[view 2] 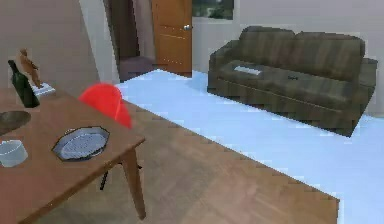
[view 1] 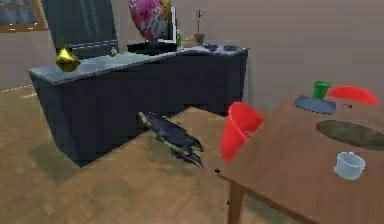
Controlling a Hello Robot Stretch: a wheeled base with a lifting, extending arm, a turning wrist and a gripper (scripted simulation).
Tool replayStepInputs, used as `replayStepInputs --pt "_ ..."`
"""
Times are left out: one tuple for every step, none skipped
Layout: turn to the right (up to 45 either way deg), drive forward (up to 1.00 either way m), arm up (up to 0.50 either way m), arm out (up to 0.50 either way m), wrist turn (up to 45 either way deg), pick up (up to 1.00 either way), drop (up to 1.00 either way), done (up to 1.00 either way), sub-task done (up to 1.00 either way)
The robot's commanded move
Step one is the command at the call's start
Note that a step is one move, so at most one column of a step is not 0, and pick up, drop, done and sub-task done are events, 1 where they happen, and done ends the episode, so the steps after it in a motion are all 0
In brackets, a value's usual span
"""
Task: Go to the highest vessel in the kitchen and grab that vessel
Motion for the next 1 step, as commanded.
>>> replayStepInputs --pt "45.0 0.0 0.0 0.0 0.0 0.0 0.0 0.0 0.0"
